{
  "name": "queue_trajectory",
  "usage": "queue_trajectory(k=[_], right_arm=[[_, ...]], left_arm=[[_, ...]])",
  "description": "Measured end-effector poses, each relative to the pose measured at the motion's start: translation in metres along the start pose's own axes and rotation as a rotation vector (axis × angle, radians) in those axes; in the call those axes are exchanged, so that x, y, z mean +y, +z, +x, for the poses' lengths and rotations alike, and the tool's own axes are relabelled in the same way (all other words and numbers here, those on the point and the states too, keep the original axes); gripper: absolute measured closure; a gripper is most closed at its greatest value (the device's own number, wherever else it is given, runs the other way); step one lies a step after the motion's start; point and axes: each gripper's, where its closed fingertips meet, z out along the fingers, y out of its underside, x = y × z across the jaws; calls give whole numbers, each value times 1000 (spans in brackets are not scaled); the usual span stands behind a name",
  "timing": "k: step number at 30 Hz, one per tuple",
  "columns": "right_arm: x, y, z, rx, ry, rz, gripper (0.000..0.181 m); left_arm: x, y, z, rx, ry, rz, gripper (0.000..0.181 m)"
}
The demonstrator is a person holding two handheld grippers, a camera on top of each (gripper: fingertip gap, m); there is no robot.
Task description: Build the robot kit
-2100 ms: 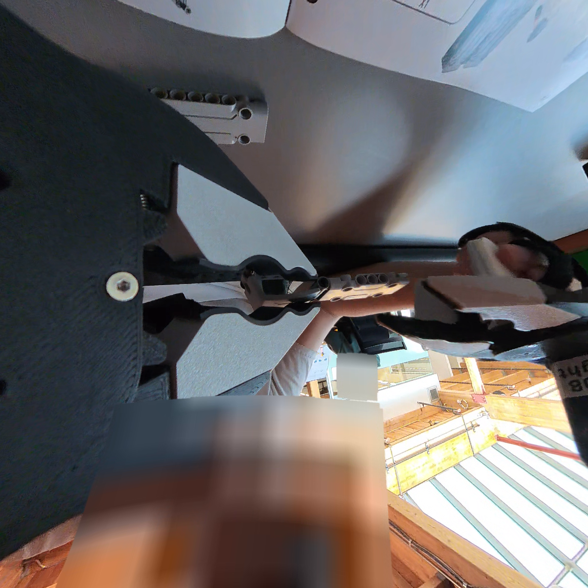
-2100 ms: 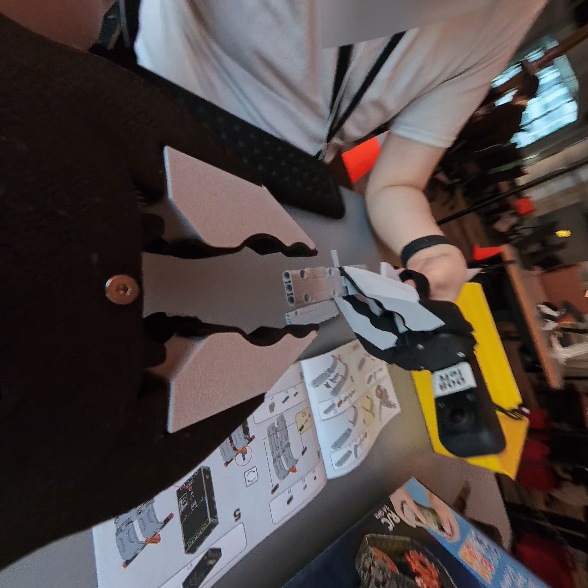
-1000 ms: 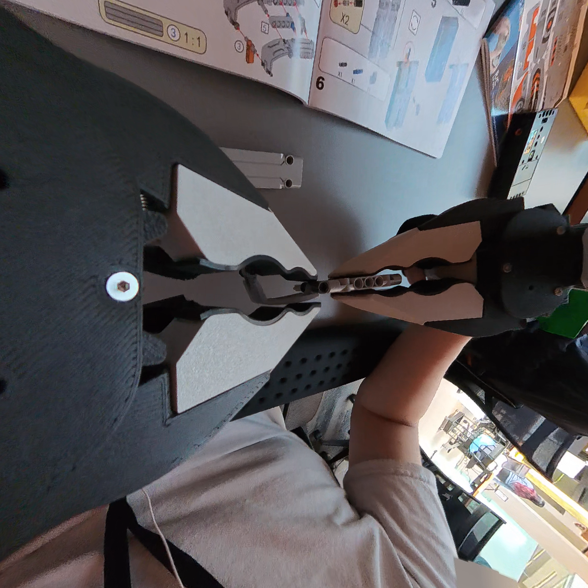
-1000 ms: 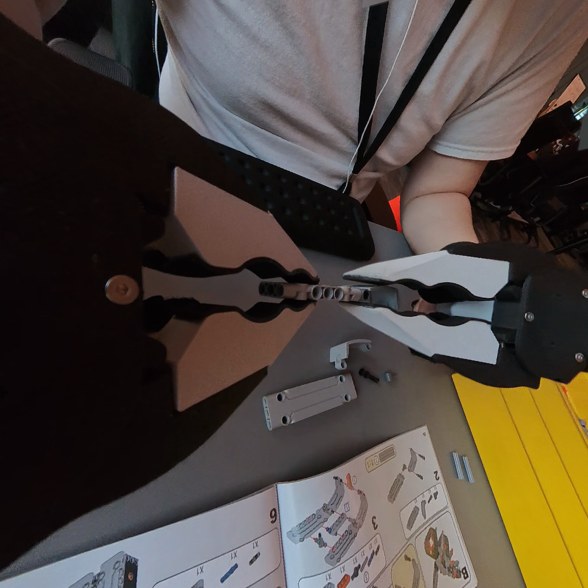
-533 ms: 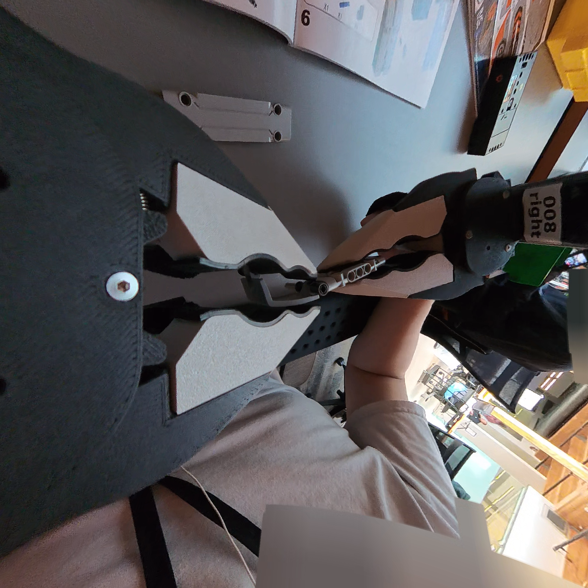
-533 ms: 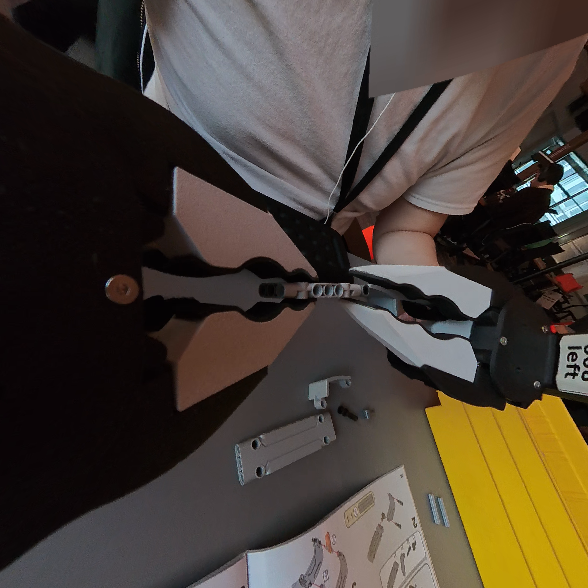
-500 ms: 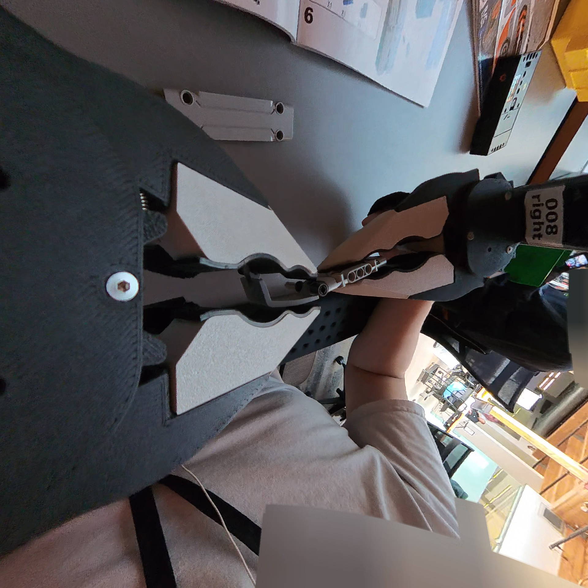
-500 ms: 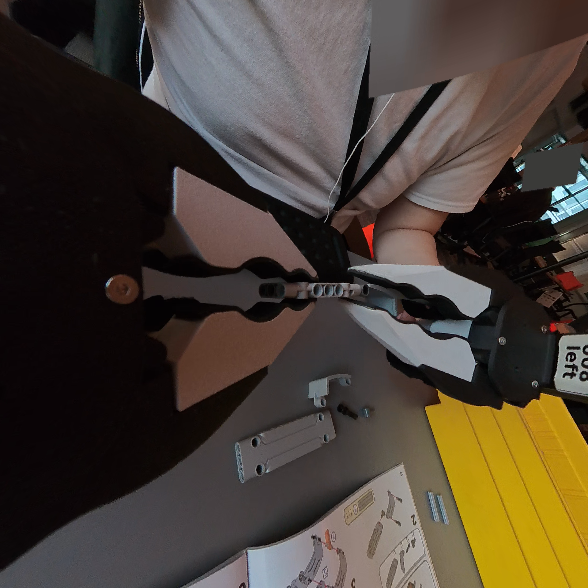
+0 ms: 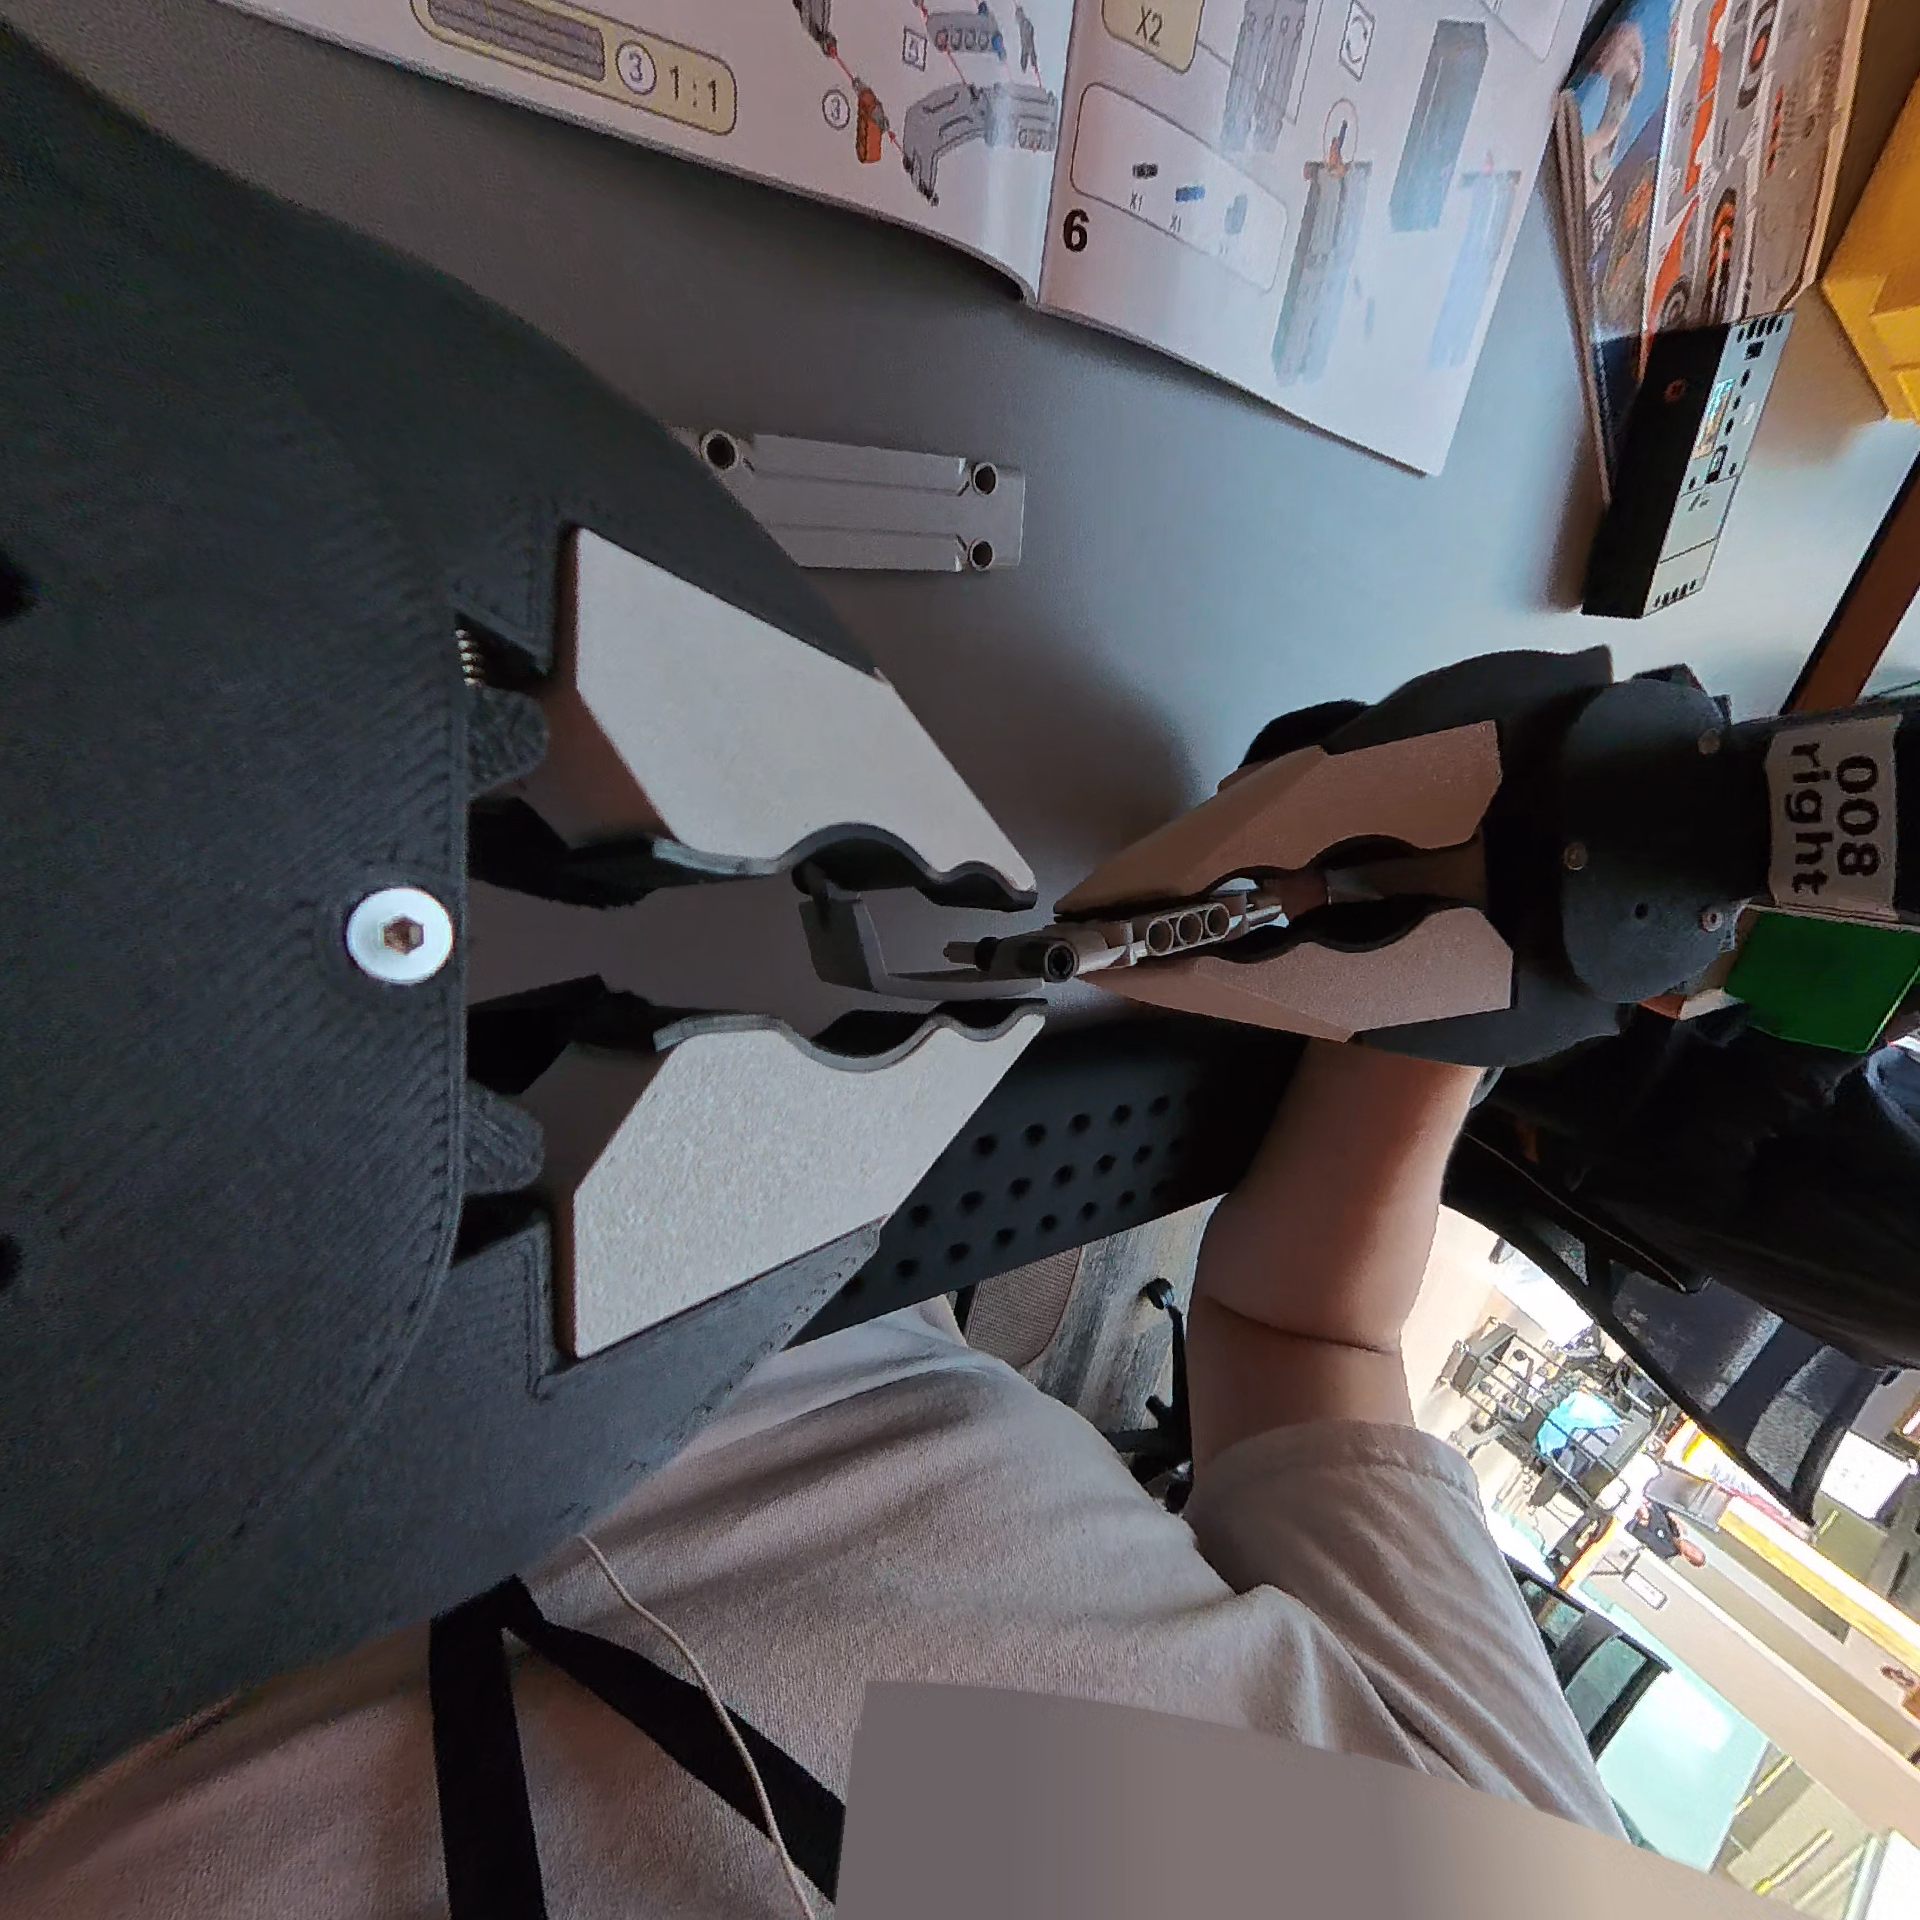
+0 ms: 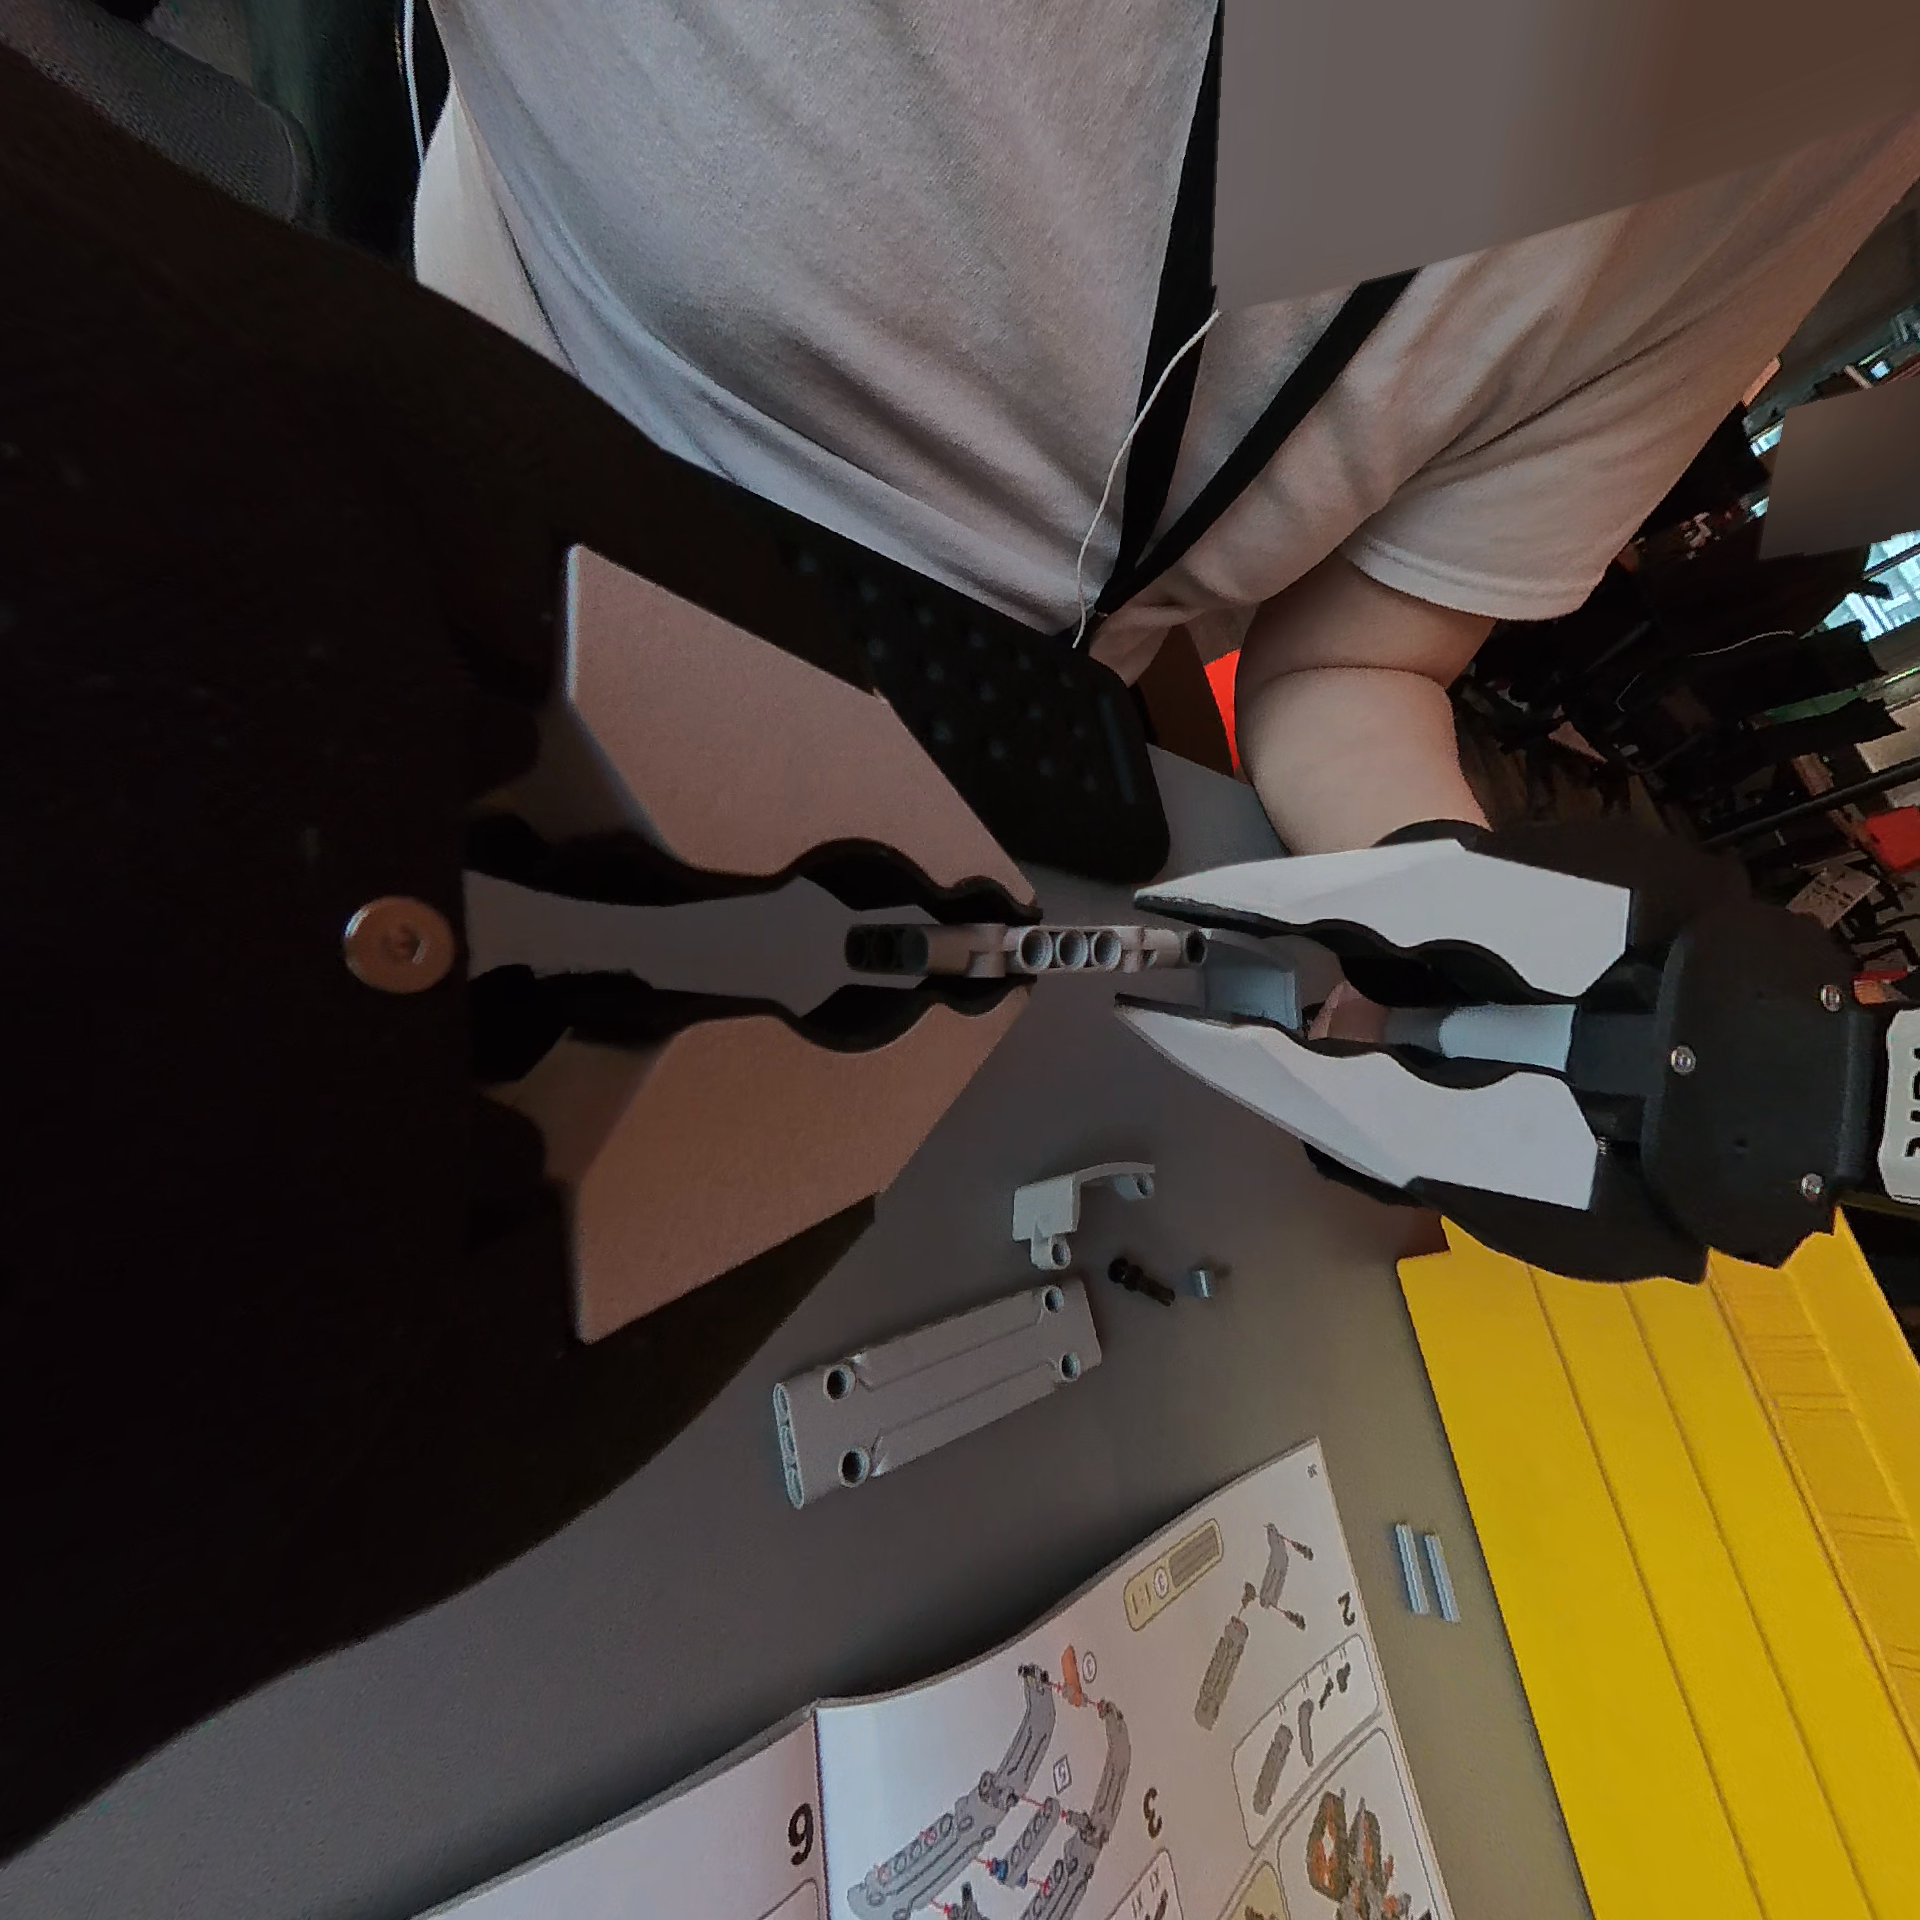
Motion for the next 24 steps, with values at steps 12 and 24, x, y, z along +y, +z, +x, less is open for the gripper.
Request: queue_trajectory(k=[12,24], right_arm=[[1,0,4,37,-12,-15,175],[8,6,3,31,-29,-44,169]], left_arm=[[-5,-6,-1,-37,66,30,174],[4,0,-6,-68,81,-22,176]])
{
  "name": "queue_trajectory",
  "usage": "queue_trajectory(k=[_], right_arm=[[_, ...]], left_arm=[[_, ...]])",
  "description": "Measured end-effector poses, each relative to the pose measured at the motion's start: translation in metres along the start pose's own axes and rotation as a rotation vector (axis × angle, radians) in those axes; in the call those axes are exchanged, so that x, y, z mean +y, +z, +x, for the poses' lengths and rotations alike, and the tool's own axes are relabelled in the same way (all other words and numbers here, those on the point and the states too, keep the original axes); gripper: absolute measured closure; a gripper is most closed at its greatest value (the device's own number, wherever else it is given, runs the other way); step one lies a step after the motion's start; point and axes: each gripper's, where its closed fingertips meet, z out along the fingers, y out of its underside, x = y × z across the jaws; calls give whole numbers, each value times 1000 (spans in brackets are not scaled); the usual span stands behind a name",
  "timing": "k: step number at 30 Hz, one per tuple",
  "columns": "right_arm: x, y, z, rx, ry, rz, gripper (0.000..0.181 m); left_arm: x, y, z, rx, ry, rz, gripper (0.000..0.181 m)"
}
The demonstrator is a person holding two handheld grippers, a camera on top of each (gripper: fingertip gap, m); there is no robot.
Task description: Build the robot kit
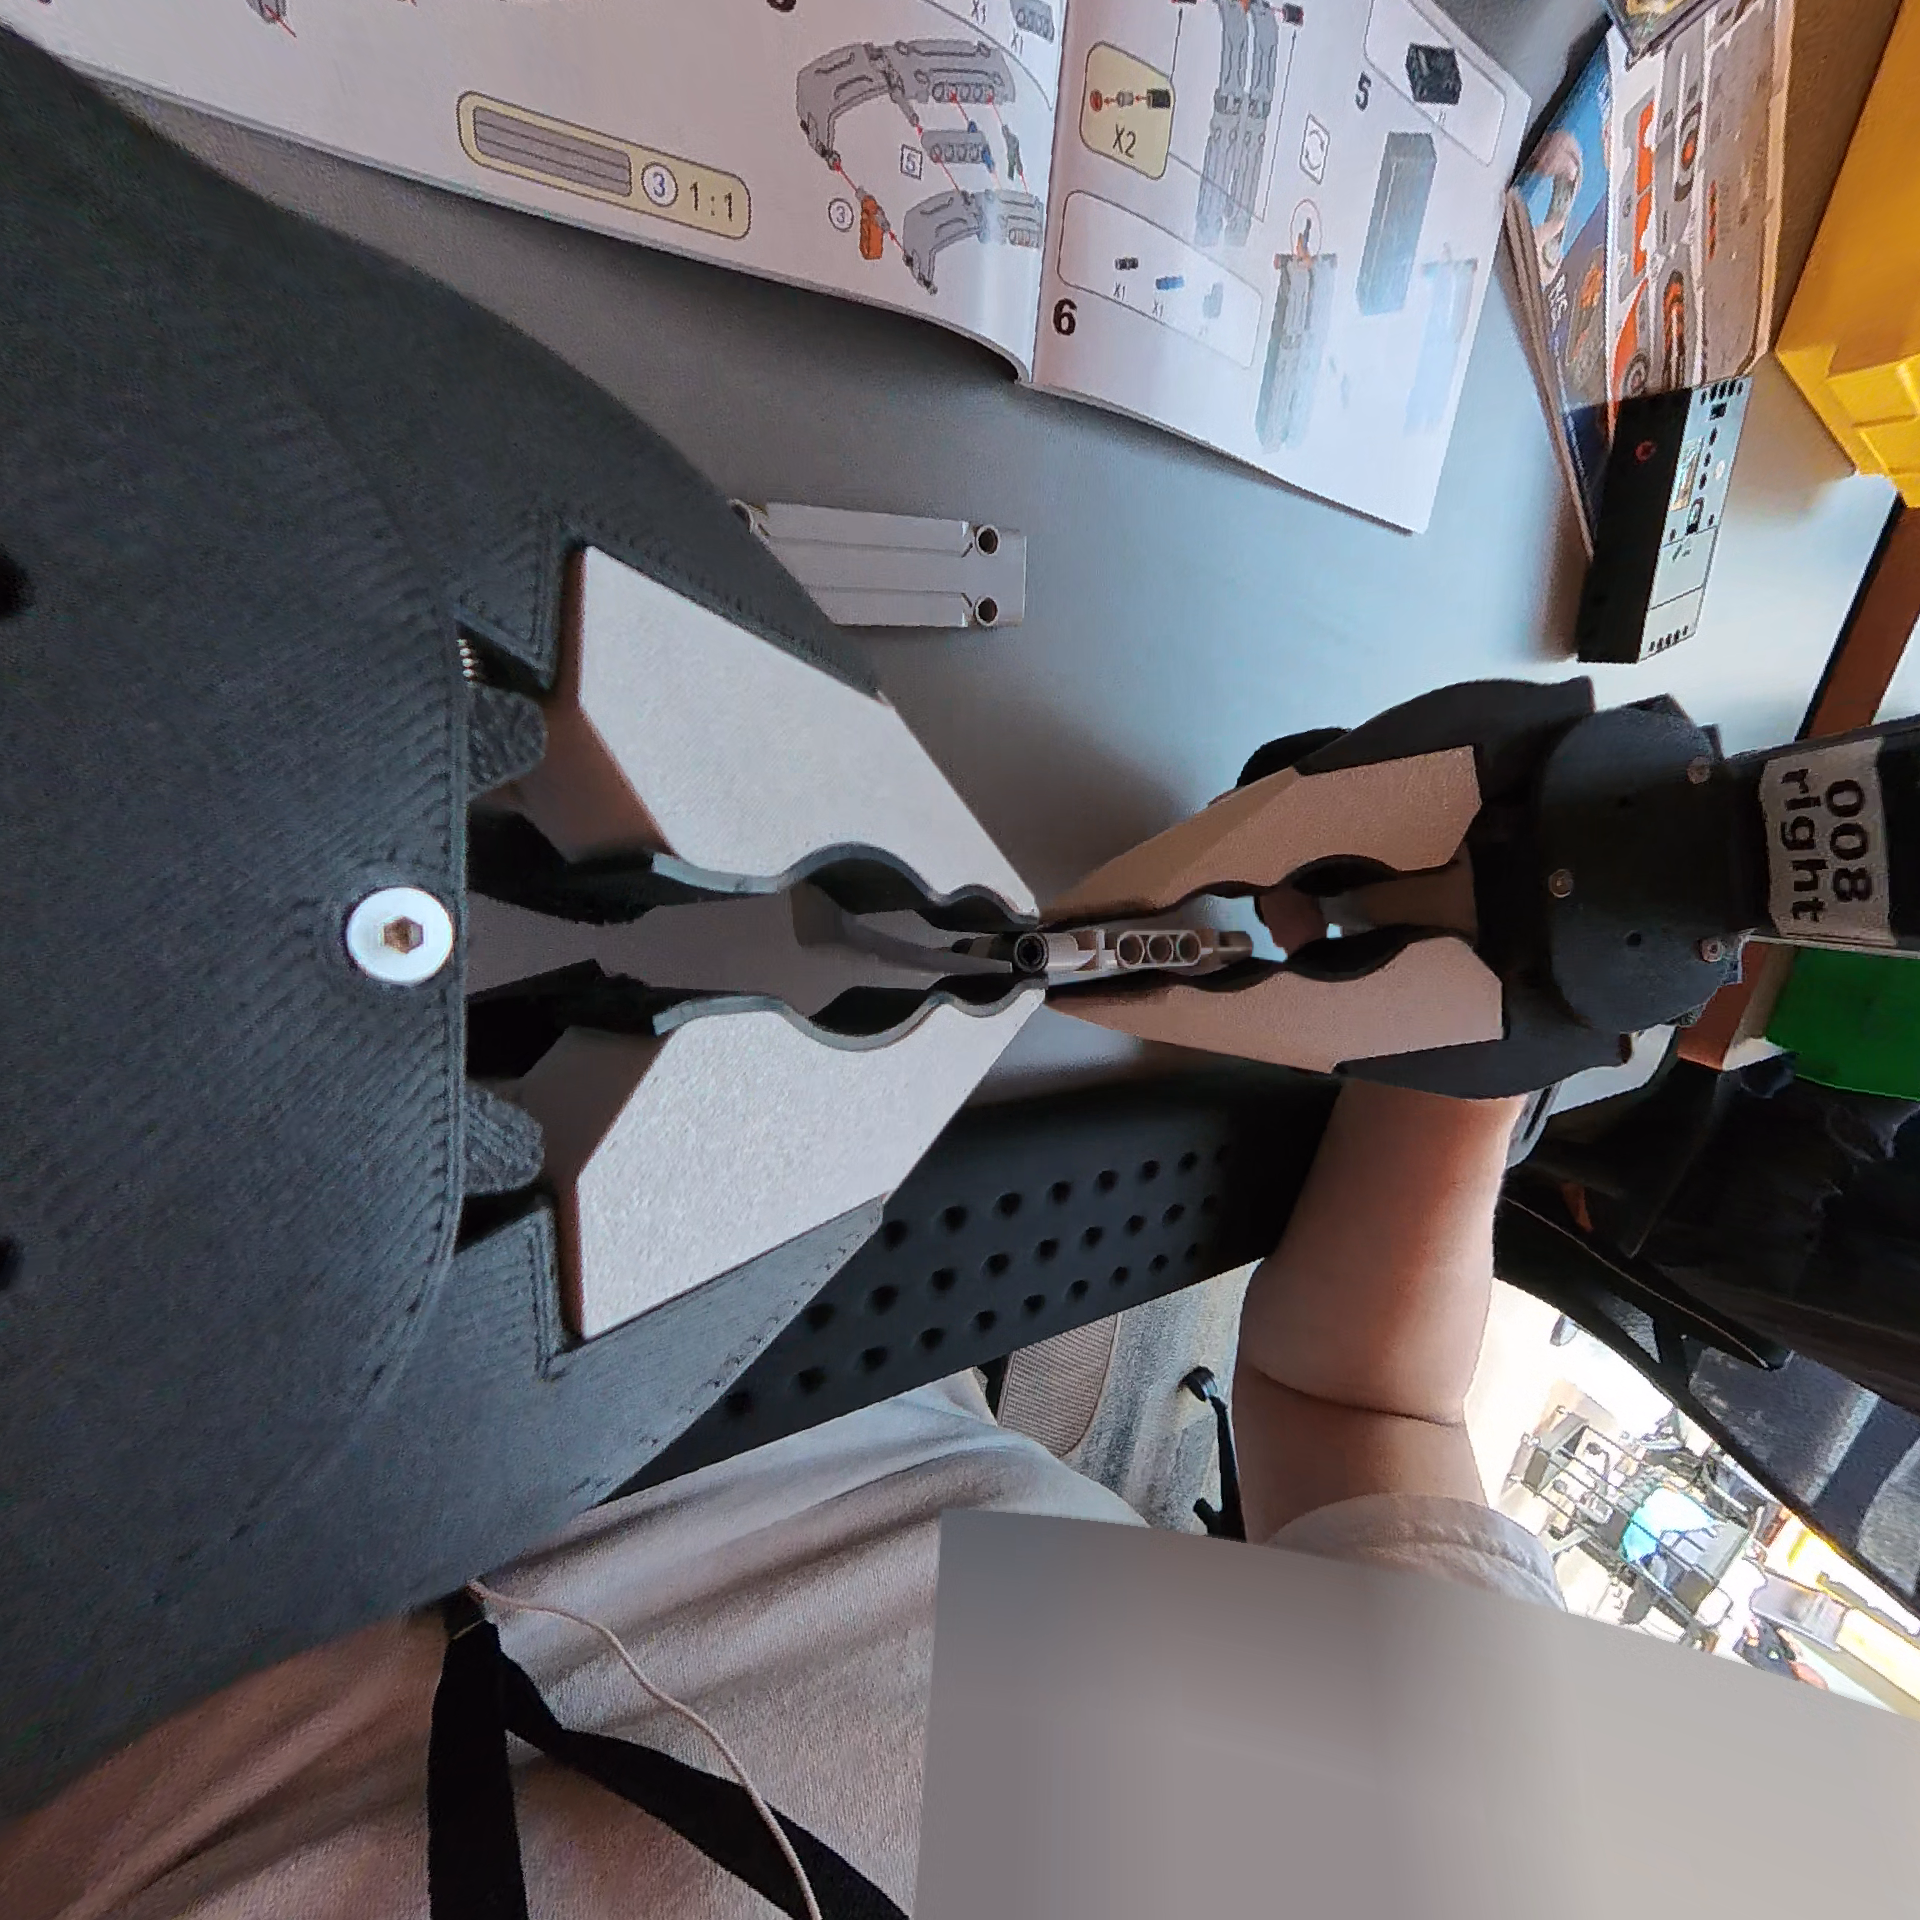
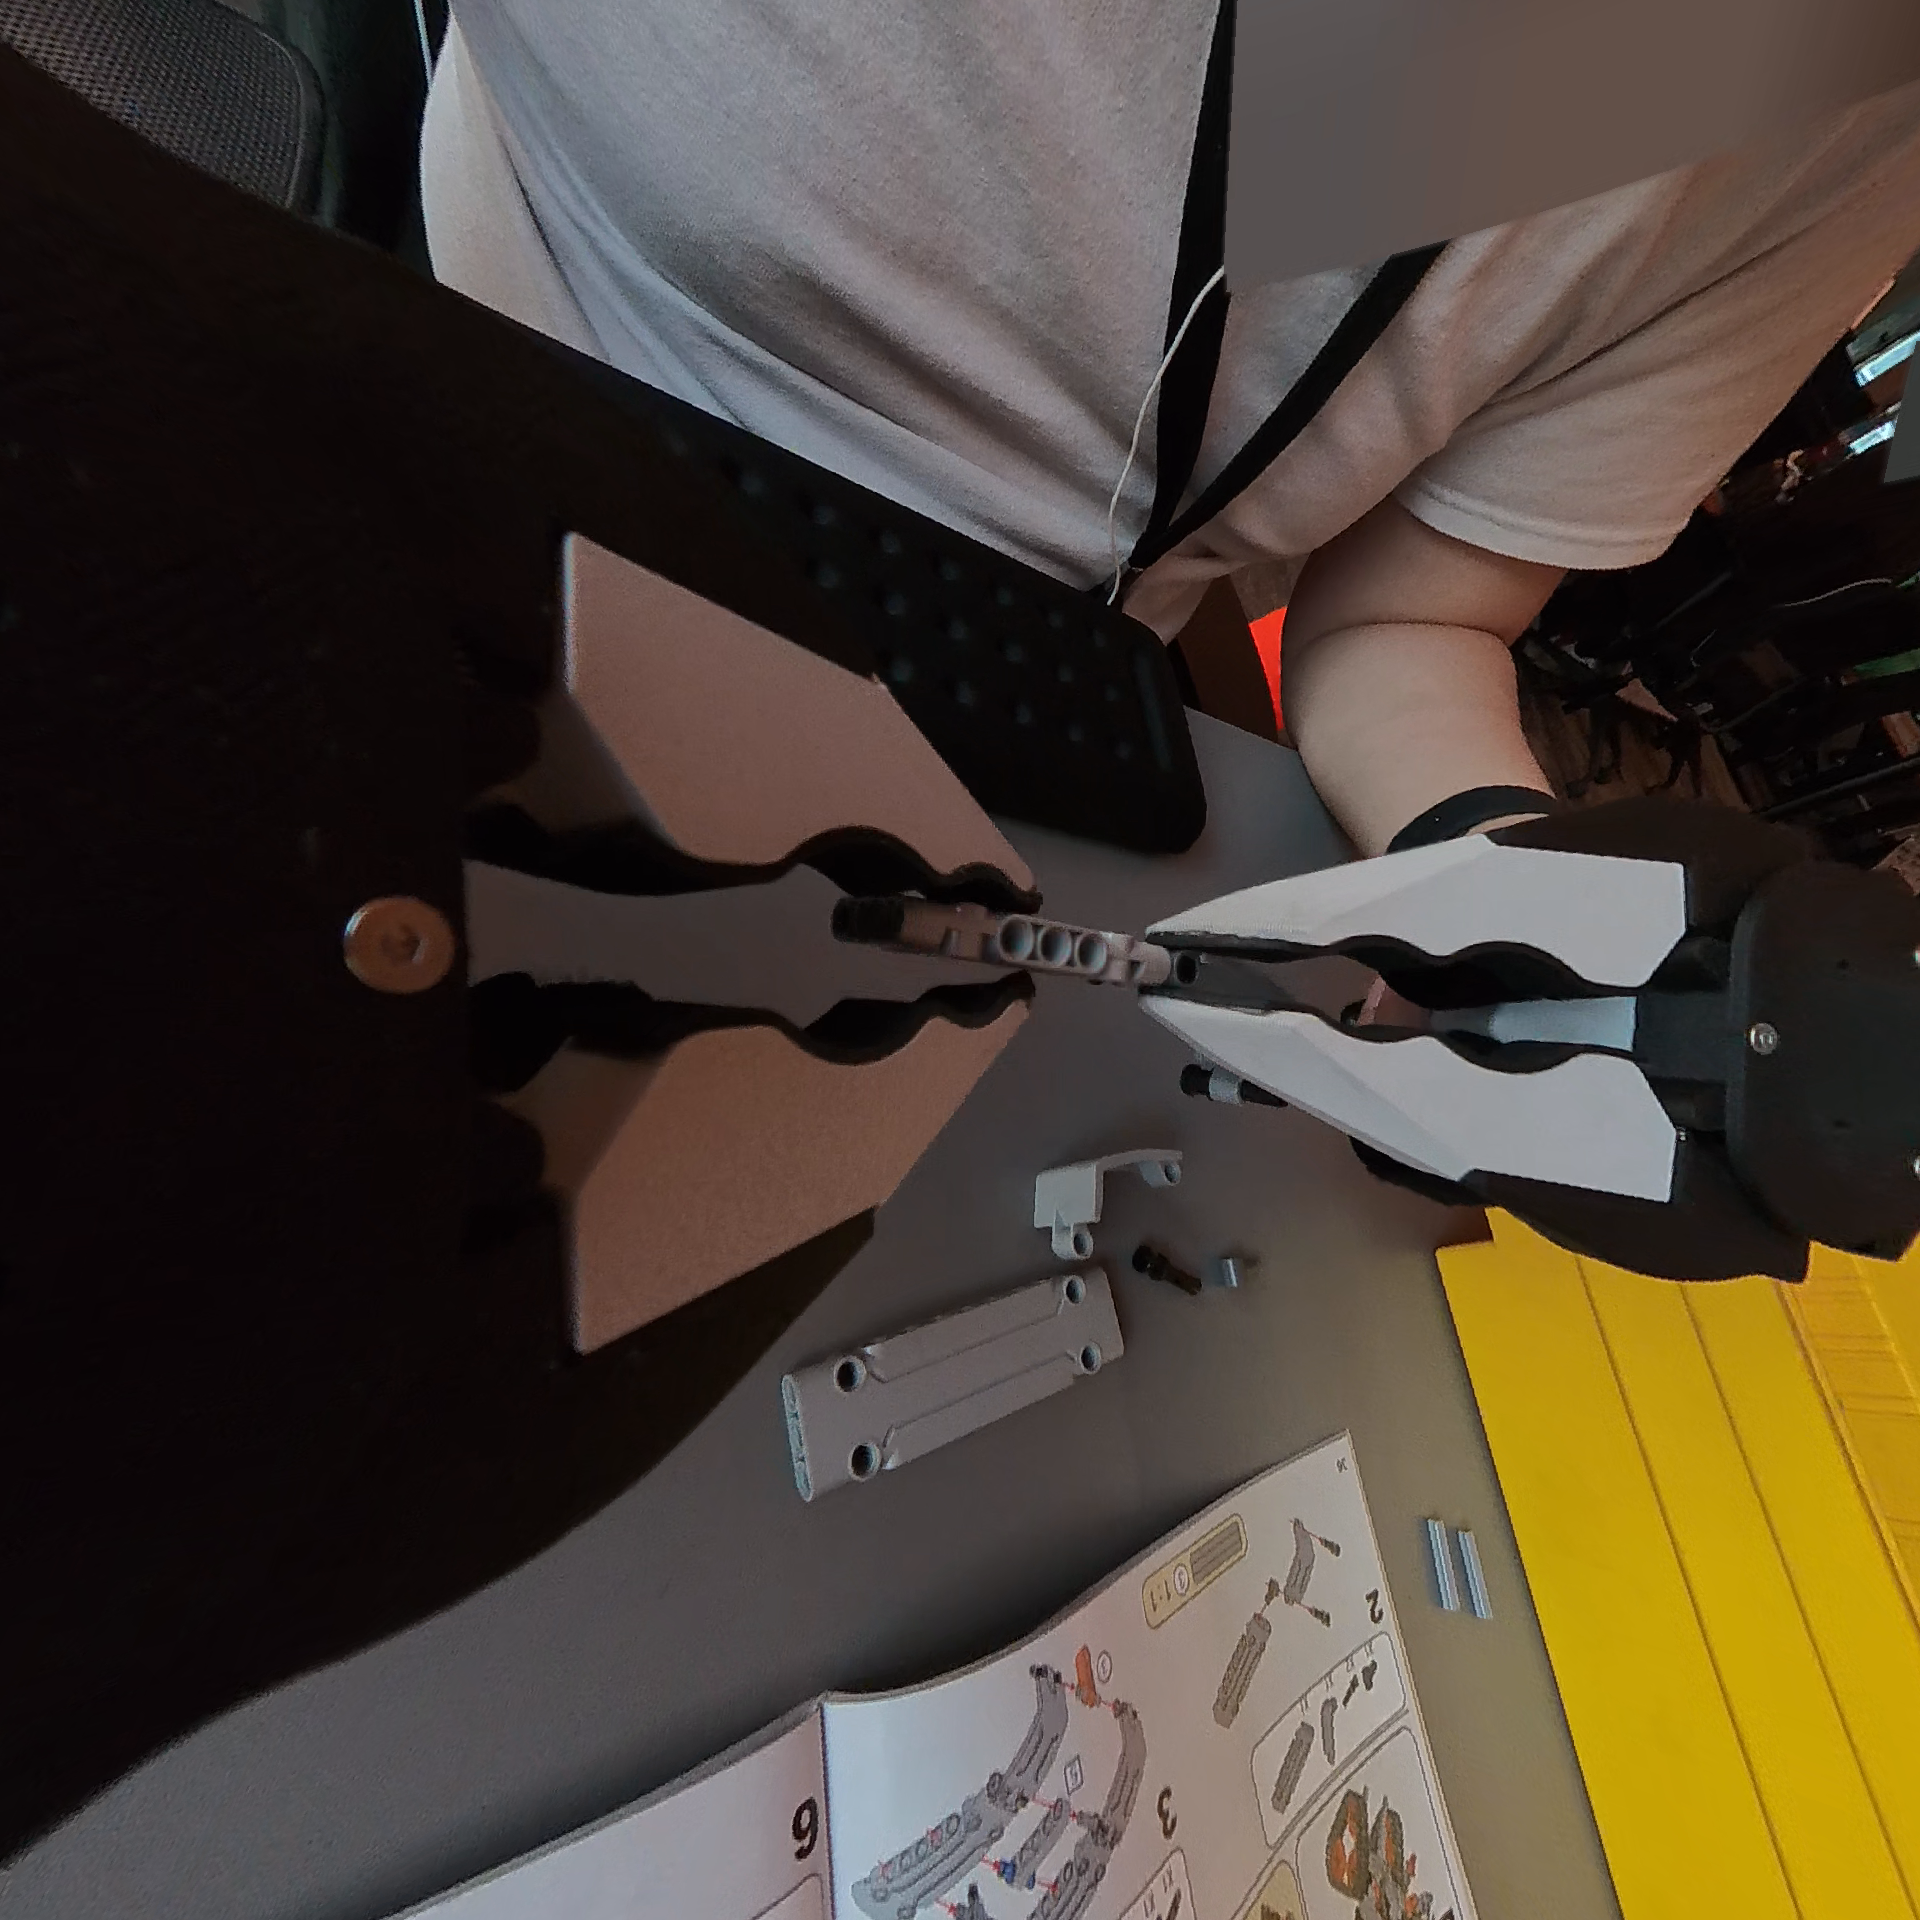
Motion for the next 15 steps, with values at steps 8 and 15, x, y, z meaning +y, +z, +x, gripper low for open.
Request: queue_trajectory(k=[8,15], right_arm=[[4,7,2,29,17,-49,174],[5,14,4,48,35,-75,175]], left_arm=[[10,7,0,-27,14,-73,175],[13,9,0,-30,-15,-95,175]])
